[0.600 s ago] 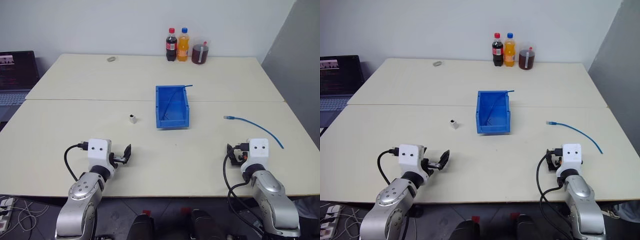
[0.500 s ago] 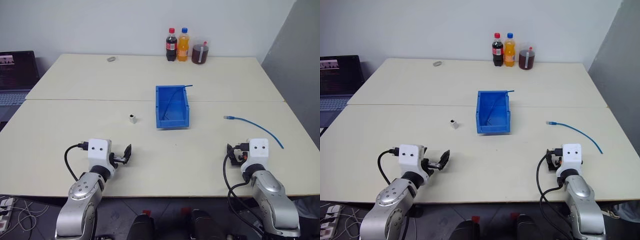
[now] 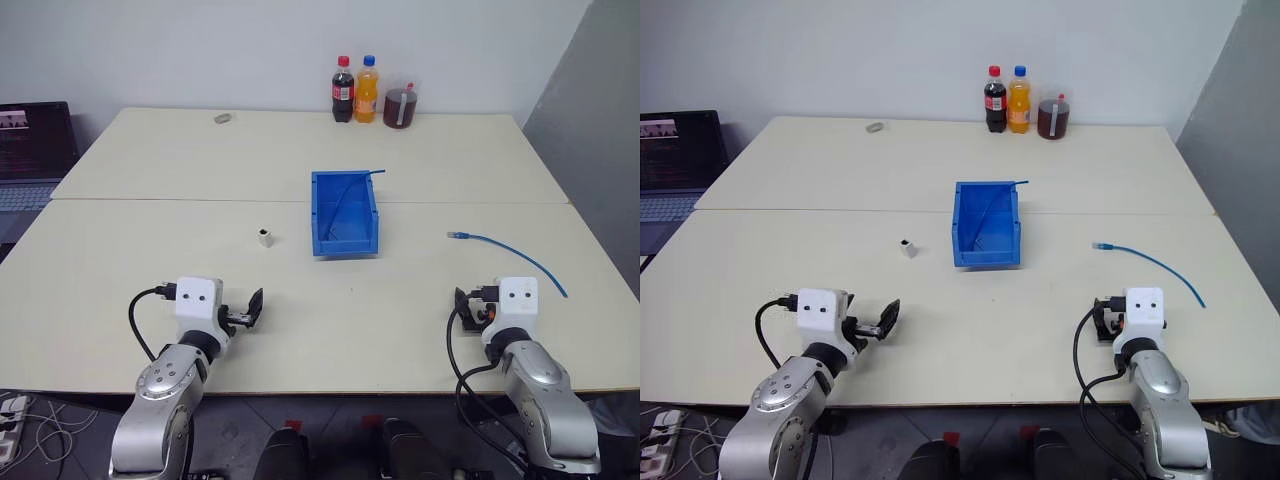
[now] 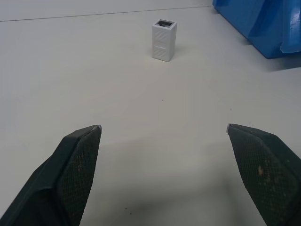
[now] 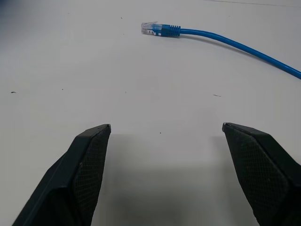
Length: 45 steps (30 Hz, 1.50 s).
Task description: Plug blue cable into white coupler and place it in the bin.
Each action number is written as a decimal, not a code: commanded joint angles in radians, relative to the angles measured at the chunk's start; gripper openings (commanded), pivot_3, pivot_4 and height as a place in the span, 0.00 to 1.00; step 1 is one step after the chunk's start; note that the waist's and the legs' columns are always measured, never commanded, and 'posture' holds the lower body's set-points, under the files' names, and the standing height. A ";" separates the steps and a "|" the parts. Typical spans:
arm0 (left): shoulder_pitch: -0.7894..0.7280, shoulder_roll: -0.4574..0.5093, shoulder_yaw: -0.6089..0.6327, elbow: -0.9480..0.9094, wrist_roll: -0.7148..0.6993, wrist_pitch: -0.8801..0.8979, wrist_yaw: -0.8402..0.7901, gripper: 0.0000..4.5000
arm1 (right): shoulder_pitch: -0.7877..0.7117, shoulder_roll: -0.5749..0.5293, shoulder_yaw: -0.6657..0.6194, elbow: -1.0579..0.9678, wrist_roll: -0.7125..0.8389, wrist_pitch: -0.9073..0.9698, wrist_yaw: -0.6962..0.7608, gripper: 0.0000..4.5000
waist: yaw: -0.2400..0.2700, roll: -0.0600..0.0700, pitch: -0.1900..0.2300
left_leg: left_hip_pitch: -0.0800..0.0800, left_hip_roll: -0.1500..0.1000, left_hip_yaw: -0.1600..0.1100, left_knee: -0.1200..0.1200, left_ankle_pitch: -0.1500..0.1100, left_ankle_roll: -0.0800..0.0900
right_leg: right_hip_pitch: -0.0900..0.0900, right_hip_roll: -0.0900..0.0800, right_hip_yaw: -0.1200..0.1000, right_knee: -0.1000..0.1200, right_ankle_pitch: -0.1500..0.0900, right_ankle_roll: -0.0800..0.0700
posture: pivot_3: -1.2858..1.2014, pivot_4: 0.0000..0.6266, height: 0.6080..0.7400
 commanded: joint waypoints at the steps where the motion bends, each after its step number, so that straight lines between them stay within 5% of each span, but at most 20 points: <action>1: -0.016 0.010 0.020 -0.014 0.002 -0.018 0.002 1.00 | -0.005 -0.003 -0.004 -0.040 -0.006 -0.017 -0.003 0.90 | 0.000 0.000 0.000 | 0.000 0.000 0.000 0.000 0.000 0.000 | 0.000 0.000 0.000 0.000 0.000 0.000 | 0.52 0.24 1.00; 31: -0.064 0.044 0.024 0.018 -0.029 -0.019 -0.052 1.00 | -0.020 -0.017 -0.014 -0.043 0.003 -0.031 0.011 0.90 | 0.000 0.000 0.000 | 0.000 0.000 0.000 0.000 0.000 0.000 | 0.000 0.000 0.000 0.000 0.000 0.000 | 0.52 0.24 1.00; 38: -0.346 0.239 -0.077 0.016 -0.255 0.166 -0.391 1.00 | -0.130 -0.228 -0.153 0.117 0.065 -0.029 0.164 0.90 | 0.003 0.000 0.000 | 0.000 -0.001 0.000 0.002 0.000 0.000 | 0.001 0.000 -0.001 0.000 0.000 0.001 | 0.52 0.24 1.00; 42: -0.483 0.335 -0.269 0.077 -0.234 0.104 -0.628 1.00 | -0.272 -0.413 -0.185 0.419 0.107 -0.078 0.350 0.90 | -0.001 0.000 0.000 | 0.005 -0.002 0.002 0.000 0.000 0.000 | 0.007 0.000 0.002 -0.003 0.002 -0.002 | 0.52 0.24 1.00; 45: -0.610 0.301 -0.403 0.186 -0.172 0.006 -0.735 1.00 | -0.420 -0.536 -0.153 0.702 0.101 -0.148 0.500 0.90 | -0.003 0.001 0.001 | 0.009 -0.002 0.003 -0.001 0.000 0.001 | 0.010 0.000 0.003 -0.004 0.002 -0.005 | 0.52 0.24 1.00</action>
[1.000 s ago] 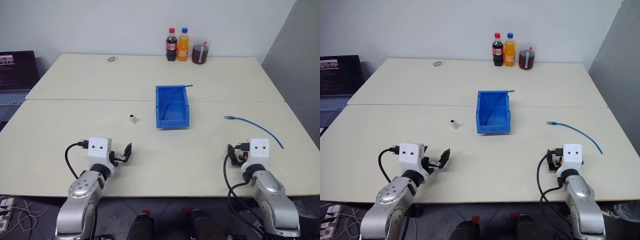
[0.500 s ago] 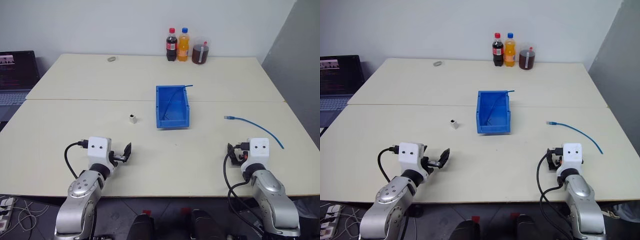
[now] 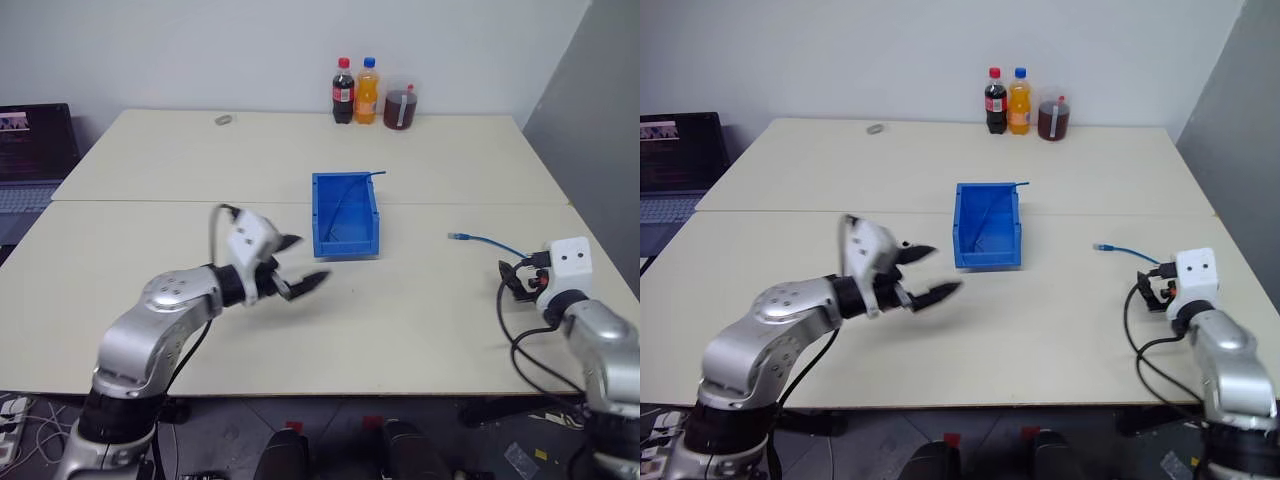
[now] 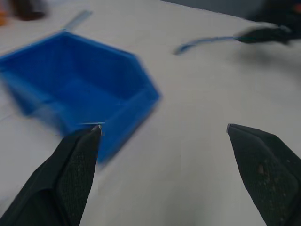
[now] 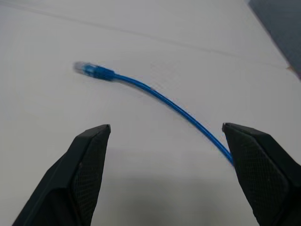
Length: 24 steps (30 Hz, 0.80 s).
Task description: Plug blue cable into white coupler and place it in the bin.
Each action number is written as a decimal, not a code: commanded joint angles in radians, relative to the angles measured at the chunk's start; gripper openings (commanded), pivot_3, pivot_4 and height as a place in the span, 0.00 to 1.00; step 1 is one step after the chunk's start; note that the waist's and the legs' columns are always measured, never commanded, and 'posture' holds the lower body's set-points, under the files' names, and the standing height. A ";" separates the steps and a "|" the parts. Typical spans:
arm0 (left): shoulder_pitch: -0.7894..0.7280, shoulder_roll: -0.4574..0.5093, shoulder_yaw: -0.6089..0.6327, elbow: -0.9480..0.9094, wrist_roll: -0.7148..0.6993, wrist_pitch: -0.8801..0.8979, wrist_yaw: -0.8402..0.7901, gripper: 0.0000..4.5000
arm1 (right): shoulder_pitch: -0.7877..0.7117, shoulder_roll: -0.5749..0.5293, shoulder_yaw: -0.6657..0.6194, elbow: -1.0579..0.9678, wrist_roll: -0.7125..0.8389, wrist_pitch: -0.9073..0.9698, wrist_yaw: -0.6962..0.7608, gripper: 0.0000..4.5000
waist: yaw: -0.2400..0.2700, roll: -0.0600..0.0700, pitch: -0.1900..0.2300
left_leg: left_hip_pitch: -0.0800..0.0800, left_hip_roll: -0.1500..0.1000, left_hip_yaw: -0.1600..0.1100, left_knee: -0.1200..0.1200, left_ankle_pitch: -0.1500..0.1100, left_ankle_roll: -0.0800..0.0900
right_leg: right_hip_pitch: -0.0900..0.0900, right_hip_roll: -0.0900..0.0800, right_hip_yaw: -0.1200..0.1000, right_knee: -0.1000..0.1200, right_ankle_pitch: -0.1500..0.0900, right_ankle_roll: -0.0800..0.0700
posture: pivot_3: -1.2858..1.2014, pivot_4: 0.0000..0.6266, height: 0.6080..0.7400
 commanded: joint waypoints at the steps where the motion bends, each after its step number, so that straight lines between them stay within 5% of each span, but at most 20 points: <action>1: -0.140 -0.051 -0.147 0.118 0.074 -0.132 -0.131 1.00 | -0.168 -0.125 0.021 0.307 0.002 -0.104 0.187 0.90 | -0.001 0.000 0.001 | 0.000 0.000 0.000 0.000 0.000 0.000 | 0.000 0.000 0.000 0.000 0.000 0.000 | 0.52 0.24 1.00; 12: -0.318 -0.270 -0.287 0.408 0.172 -0.307 -0.242 1.00 | -0.484 -0.212 0.180 0.934 -0.083 -0.237 0.524 0.90 | -0.004 0.001 0.001 | 0.003 0.000 0.003 0.000 0.000 0.001 | 0.002 0.001 0.004 -0.001 0.000 0.000 | 0.52 0.24 1.00; 18: -0.369 -0.357 -0.282 0.562 0.257 -0.385 -0.171 1.00 | -0.536 -0.198 0.208 1.064 -0.134 -0.287 0.478 0.90 | -0.002 0.001 0.001 | 0.004 0.000 0.004 0.002 0.000 0.001 | 0.003 0.001 0.006 -0.001 0.001 0.002 | 0.52 0.24 1.00; 24: -0.395 -0.397 -0.253 0.592 0.256 -0.385 -0.165 1.00 | -0.530 -0.191 0.213 1.088 -0.142 -0.311 0.517 0.61 | -0.002 0.001 0.001 | 0.004 0.000 0.005 0.002 0.000 0.001 | 0.003 0.001 0.007 -0.001 0.002 0.002 | 0.52 0.24 1.00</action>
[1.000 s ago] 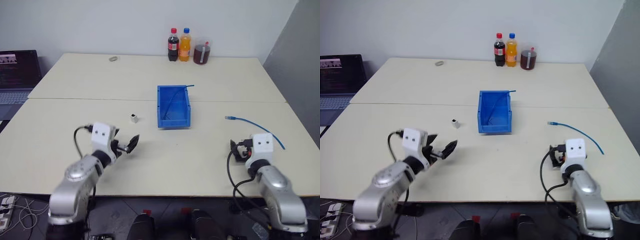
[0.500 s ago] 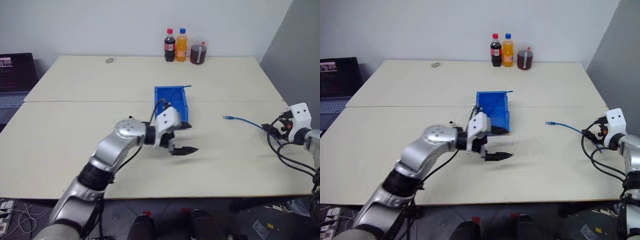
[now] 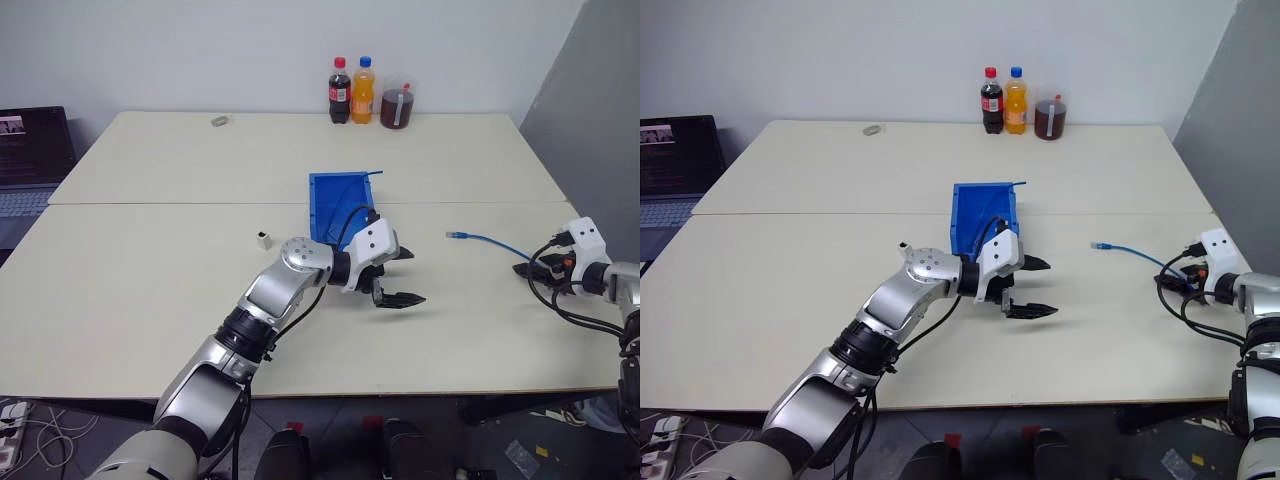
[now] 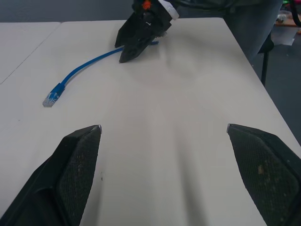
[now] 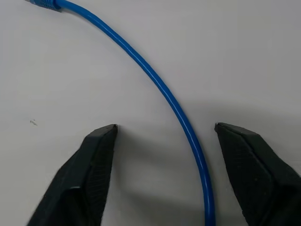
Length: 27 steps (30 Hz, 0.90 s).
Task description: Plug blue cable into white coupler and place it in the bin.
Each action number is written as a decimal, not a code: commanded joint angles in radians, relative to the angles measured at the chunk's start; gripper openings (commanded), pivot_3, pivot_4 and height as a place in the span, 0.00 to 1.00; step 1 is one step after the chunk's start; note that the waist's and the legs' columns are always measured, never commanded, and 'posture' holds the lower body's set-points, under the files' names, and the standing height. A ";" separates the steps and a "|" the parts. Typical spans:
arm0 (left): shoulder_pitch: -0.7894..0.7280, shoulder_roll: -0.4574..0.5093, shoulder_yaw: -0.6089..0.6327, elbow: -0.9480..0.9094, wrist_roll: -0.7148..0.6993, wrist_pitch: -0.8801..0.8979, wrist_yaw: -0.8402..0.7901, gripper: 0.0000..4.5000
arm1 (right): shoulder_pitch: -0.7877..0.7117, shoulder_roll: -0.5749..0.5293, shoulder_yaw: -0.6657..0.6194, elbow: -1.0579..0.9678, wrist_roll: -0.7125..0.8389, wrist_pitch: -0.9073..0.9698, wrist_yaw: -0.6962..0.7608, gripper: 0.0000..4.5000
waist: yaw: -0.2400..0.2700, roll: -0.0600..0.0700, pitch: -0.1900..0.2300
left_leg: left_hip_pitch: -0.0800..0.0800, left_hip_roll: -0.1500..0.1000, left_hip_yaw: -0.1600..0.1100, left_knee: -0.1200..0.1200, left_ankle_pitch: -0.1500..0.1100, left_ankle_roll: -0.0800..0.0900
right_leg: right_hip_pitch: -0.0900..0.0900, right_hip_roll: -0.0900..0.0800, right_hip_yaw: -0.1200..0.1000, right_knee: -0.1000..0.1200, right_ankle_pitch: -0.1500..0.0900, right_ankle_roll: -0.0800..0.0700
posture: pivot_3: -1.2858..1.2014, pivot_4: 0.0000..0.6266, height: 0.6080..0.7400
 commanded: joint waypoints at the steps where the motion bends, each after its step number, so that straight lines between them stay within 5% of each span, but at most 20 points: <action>1: -0.031 -0.010 0.034 -0.009 0.006 -0.025 -0.001 1.00 | 0.004 0.002 0.017 0.026 -0.018 -0.004 0.033 0.58 | 0.000 0.000 0.000 | 0.000 0.000 0.000 0.000 0.000 0.000 | 0.000 0.000 0.000 0.000 0.000 0.000 | 0.52 0.24 1.00; 9: -0.003 0.031 0.055 -0.064 -0.007 -0.013 -0.041 1.00 | 0.012 0.016 0.008 -0.006 -0.004 -0.002 0.043 0.12 | -0.002 0.000 0.000 | 0.002 0.000 0.002 0.000 0.000 0.000 | 0.000 0.000 0.003 0.001 0.000 0.000 | 0.52 0.24 1.00; 12: 0.030 0.072 0.098 -0.139 -0.029 0.020 -0.030 1.00 | 0.034 0.018 0.001 -0.100 0.020 0.024 0.074 0.03 | -0.002 0.000 0.000 | 0.002 0.000 0.003 0.000 0.000 0.000 | 0.000 0.000 0.004 0.001 0.000 0.001 | 0.52 0.24 1.00; 15: 0.076 0.129 0.159 -0.239 -0.065 0.074 -0.022 1.00 | 0.093 0.005 0.015 -0.270 0.025 0.044 0.104 0.03 | -0.011 0.000 0.000 | 0.002 0.000 0.005 -0.001 0.000 0.000 | -0.001 0.001 0.007 0.001 0.001 0.002 | 0.52 0.24 1.00; 21: 0.275 0.388 0.325 -0.500 -0.156 0.225 -0.050 1.00 | 0.290 -0.090 -0.005 -0.849 0.183 0.320 0.274 0.03 | -0.015 0.004 0.002 | 0.002 0.000 0.004 -0.002 0.000 0.000 | -0.005 0.002 0.010 0.003 -0.002 0.005 | 0.52 0.24 1.00; 27: 0.544 0.490 0.509 -0.750 -0.315 0.405 0.007 1.00 | 0.344 -0.103 0.086 -1.141 0.300 0.461 0.372 0.03 | -0.007 -0.001 0.005 | 0.002 0.001 0.004 -0.001 -0.001 0.000 | -0.004 0.001 0.009 0.003 -0.002 0.008 | 0.52 0.24 1.00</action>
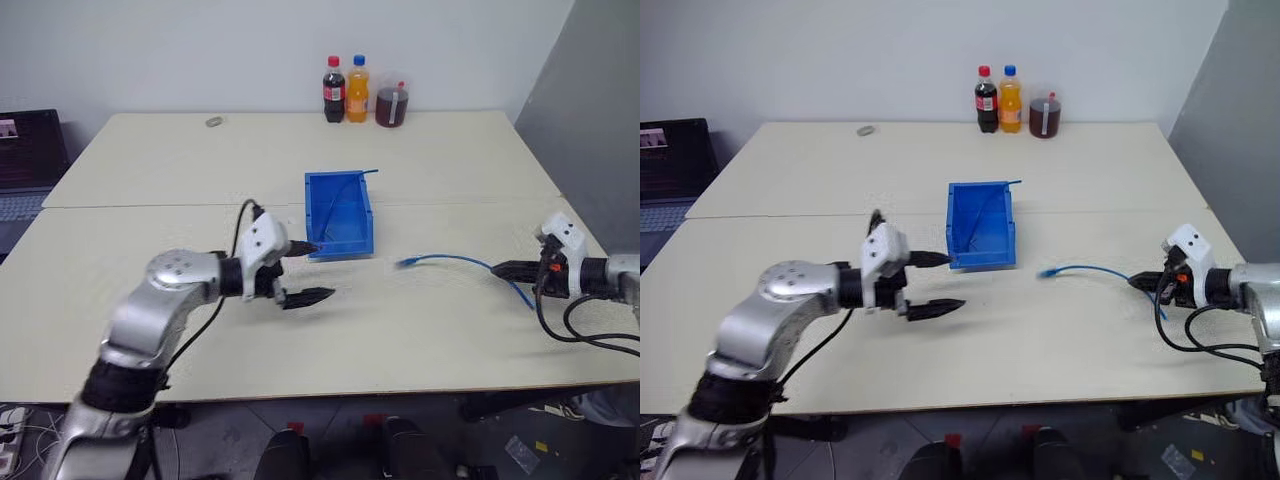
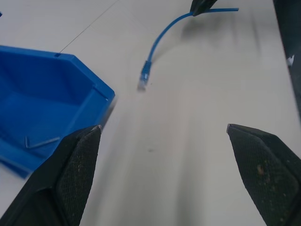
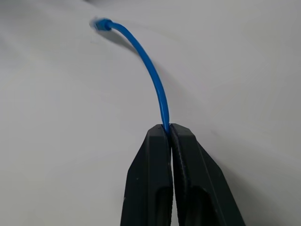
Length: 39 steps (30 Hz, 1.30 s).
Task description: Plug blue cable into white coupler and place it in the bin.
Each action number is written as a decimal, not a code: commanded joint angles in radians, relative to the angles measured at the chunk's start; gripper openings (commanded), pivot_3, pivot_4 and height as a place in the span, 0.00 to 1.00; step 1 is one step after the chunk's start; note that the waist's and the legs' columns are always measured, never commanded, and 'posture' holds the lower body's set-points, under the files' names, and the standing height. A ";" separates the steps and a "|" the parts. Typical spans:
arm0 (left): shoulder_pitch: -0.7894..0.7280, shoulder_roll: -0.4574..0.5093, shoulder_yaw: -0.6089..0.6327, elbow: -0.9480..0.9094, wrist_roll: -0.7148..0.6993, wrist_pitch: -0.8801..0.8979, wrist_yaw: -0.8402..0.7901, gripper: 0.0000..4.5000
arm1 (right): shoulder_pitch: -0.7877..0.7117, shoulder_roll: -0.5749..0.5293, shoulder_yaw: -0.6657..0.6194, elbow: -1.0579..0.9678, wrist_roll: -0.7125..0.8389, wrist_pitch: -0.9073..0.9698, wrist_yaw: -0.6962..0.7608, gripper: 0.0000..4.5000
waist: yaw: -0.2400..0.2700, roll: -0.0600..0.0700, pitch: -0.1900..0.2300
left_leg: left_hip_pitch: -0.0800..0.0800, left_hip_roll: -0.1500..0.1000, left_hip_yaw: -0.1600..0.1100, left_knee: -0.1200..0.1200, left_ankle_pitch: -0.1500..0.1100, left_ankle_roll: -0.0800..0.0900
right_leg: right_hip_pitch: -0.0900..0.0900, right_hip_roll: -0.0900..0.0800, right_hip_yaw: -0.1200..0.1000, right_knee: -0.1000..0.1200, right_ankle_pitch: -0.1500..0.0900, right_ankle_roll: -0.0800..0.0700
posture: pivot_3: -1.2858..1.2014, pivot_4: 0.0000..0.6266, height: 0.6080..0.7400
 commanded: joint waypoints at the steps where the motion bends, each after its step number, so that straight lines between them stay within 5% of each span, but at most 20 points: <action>1: 0.139 0.032 0.110 -0.169 -0.095 0.093 0.054 1.00 | -0.009 0.031 0.077 -0.135 0.053 0.045 0.031 0.03 | 0.000 -0.002 0.001 | 0.000 0.000 0.000 0.000 0.000 0.000 | 0.000 0.000 0.000 0.000 0.000 0.000 | 0.52 0.24 1.00; 12: 0.610 -0.053 0.338 -0.471 -0.179 0.168 0.293 1.00 | -0.209 0.537 0.332 0.047 -0.081 -0.089 -0.241 0.03 | 0.005 -0.008 0.005 | -0.001 0.001 0.000 0.000 0.000 0.000 | -0.002 0.001 0.000 0.001 0.002 -0.004 | 0.52 0.24 1.00; 17: 0.770 -0.112 0.410 -0.472 -0.108 0.071 0.370 1.00 | -0.219 0.634 0.426 0.124 -0.130 -0.158 -0.236 0.03 | 0.017 -0.009 0.004 | -0.003 0.000 0.002 0.001 -0.001 -0.001 | -0.004 -0.002 0.000 0.001 0.003 -0.006 | 0.52 0.24 1.00; 22: 0.845 -0.160 0.356 -0.452 -0.023 -0.036 0.407 1.00 | -0.213 0.680 0.479 0.210 -0.177 -0.219 -0.237 0.03 | 0.013 -0.009 0.004 | -0.002 0.000 0.003 0.001 -0.001 -0.001 | -0.003 -0.001 0.001 0.001 0.001 -0.008 | 0.52 0.24 1.00; 25: 0.852 -0.176 0.340 -0.450 -0.035 -0.044 0.411 1.00 | -0.216 0.697 0.463 0.244 -0.182 -0.237 -0.256 0.13 | 0.009 -0.010 0.003 | -0.001 0.000 0.003 0.000 -0.001 -0.001 | -0.003 -0.001 0.001 0.001 0.002 -0.008 | 0.52 0.24 1.00; 33: 0.818 -0.113 0.345 -0.422 -0.078 -0.031 0.349 1.00 | -0.179 0.660 0.405 0.107 -0.128 -0.151 -0.245 0.58 | 0.011 -0.010 0.003 | -0.001 0.001 0.003 0.000 -0.001 -0.001 | -0.003 0.000 0.001 0.002 0.000 -0.005 | 0.52 0.24 1.00; 39: 0.703 0.046 0.428 -0.257 -0.106 -0.039 0.231 1.00 | -0.103 0.533 0.291 -0.181 0.016 0.042 -0.205 0.93 | 0.011 -0.009 0.004 | -0.002 0.001 0.003 0.000 -0.001 -0.001 | -0.005 0.000 0.000 0.002 0.000 -0.004 | 0.52 0.24 1.00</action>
